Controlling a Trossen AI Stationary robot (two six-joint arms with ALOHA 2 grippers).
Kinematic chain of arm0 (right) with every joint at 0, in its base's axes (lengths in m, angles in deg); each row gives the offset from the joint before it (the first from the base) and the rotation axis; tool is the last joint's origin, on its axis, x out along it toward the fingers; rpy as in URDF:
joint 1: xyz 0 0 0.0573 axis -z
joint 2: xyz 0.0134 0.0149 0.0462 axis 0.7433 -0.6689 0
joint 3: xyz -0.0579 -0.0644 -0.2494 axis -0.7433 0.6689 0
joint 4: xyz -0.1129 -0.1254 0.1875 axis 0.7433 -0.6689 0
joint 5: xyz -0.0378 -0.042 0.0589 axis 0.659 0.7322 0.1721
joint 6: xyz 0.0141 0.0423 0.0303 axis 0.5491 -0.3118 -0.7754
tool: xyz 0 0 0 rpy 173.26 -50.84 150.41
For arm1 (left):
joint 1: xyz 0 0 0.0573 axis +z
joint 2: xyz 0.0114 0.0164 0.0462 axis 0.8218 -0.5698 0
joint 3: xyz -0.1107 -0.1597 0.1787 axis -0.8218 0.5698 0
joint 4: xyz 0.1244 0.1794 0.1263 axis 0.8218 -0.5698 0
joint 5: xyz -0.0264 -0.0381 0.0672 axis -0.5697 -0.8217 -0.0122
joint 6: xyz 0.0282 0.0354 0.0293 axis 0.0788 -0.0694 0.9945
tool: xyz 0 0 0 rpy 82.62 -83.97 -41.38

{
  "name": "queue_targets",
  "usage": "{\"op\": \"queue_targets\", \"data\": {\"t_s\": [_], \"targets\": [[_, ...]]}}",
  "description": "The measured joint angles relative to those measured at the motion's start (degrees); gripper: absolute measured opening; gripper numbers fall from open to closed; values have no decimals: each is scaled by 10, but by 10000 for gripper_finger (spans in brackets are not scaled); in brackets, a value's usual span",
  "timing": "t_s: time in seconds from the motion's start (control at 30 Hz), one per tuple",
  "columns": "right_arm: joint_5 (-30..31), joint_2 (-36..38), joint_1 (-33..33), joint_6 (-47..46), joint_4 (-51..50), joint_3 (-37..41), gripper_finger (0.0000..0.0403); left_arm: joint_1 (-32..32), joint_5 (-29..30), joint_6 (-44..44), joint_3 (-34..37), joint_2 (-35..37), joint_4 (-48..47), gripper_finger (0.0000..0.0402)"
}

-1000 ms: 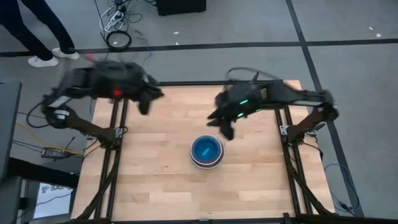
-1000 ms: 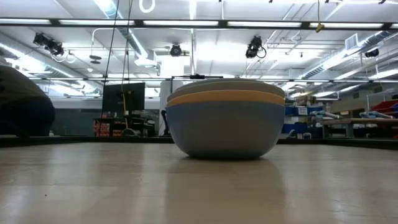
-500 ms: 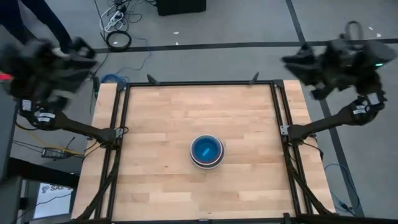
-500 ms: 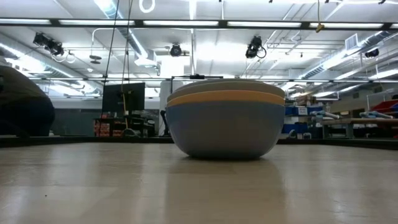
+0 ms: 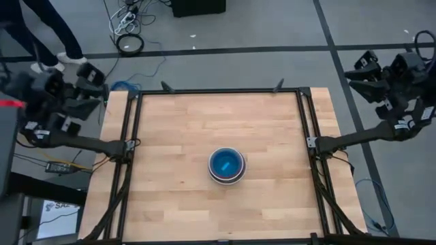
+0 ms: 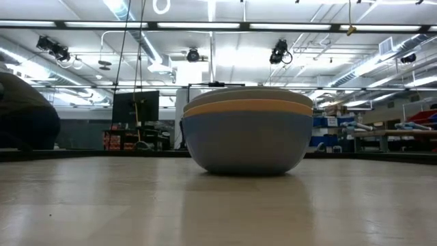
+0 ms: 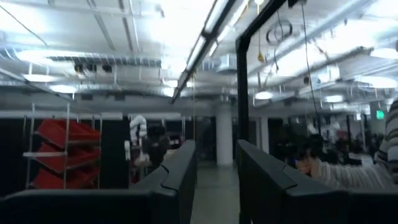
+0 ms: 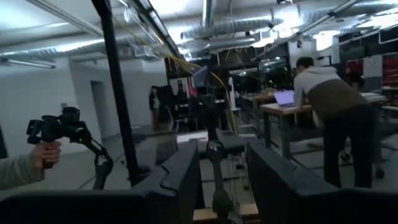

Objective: Nest bowls inside each other
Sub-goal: Return to Home Position

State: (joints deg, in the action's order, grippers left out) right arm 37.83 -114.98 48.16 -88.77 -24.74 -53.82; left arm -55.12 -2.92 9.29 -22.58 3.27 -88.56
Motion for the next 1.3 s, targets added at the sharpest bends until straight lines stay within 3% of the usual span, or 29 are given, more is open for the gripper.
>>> {"op": "queue_targets", "data": {"t_s": [0.2,0.33,0.6,0.77,0.9,1.0,1.2,1.3], "targets": [[1,71,0,4,23,82,126,0,5,-35,249,121,177,122],[1,130,0,5,76,191,124,0,16,-64,357,173,275,122],[1,256,0,-12,256,465,125,0,27,-63,501,209,284,122],[6,327,0,-79,356,622,124,0,-24,-65,582,226,334,122],[8,367,0,-140,473,736,125,0,-8,-110,649,236,384,122],[4,381,0,-157,563,796,125,0,13,-143,699,236,442,122],[30,402,0,-208,608,860,125,0,20,-150,797,237,607,122],[36,412,0,-235,613,876,125,0,20,-153,809,237,613,122]]}}
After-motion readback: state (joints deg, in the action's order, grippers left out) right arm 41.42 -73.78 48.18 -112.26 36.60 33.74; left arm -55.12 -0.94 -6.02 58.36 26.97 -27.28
